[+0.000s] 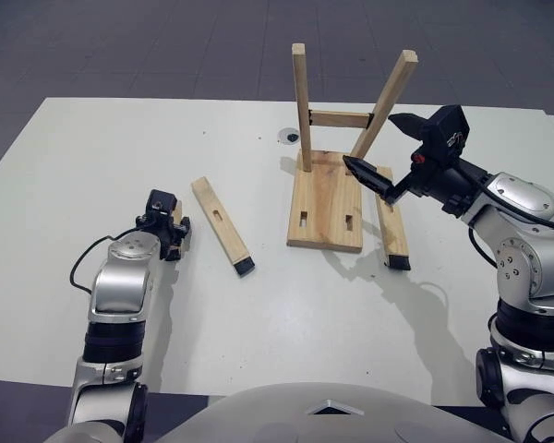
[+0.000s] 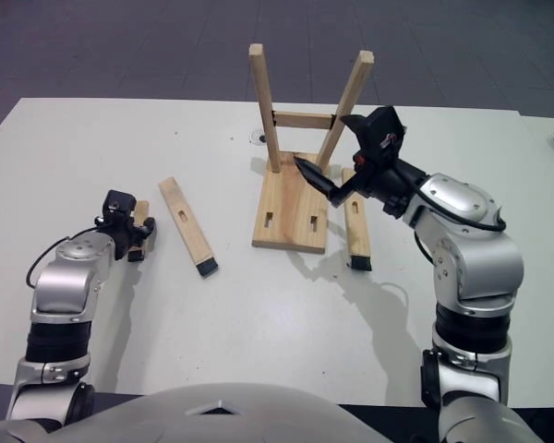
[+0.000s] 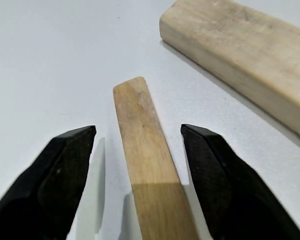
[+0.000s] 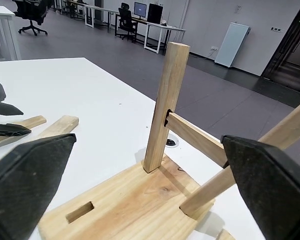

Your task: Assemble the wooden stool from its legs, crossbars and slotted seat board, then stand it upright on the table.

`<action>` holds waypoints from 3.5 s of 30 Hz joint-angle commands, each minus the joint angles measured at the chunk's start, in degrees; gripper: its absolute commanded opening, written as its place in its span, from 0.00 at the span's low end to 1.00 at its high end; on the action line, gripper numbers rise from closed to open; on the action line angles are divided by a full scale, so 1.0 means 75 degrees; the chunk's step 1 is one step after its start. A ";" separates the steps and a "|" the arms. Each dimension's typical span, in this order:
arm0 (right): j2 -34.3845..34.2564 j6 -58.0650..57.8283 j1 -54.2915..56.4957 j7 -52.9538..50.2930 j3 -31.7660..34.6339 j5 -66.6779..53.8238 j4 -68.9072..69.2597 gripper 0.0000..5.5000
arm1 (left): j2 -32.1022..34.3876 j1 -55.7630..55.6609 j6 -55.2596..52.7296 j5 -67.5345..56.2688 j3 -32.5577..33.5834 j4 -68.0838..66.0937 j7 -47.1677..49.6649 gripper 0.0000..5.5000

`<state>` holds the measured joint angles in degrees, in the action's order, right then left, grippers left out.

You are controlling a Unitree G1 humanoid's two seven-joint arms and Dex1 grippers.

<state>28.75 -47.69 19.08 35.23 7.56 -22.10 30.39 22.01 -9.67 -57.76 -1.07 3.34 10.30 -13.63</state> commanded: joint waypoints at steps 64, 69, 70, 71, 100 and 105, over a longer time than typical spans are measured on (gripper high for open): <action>-0.3355 -0.0799 0.3770 -0.2580 0.0628 -0.4231 -0.3937 0.33 | -0.1350 -0.1780 0.4754 -0.0254 -0.1658 0.1715 -0.0113 0.24; -0.3387 -0.0736 0.3700 -0.2569 0.0499 -0.4119 -0.3905 0.20 | -0.1312 -0.1823 0.4876 -0.0184 -0.1624 0.1589 -0.0086 0.24; -0.3409 -0.0736 0.3686 -0.2570 0.0507 -0.4145 -0.3886 0.17 | -0.1296 -0.1845 0.4895 -0.0172 -0.1620 0.1555 -0.0094 0.24; -0.3415 -0.0731 0.3675 -0.2571 0.0504 -0.4158 -0.3867 0.14 | -0.1281 -0.1863 0.4909 -0.0166 -0.1608 0.1528 -0.0101 0.24; -0.1114 0.1070 0.2134 -0.3579 0.3383 -0.3793 -0.1541 0.07 | -0.1649 -0.1540 0.3963 -0.0954 0.0700 0.1688 0.0842 0.82; -0.0683 0.0826 0.1270 -0.4111 0.3720 -0.3685 -0.1753 0.07 | -0.2093 -0.2020 0.3811 -0.1415 0.1908 0.1027 0.2012 0.98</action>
<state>23.09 -40.15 33.61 5.71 35.86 -51.02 17.78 7.19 -23.08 -27.89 -10.48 12.99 21.17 -2.54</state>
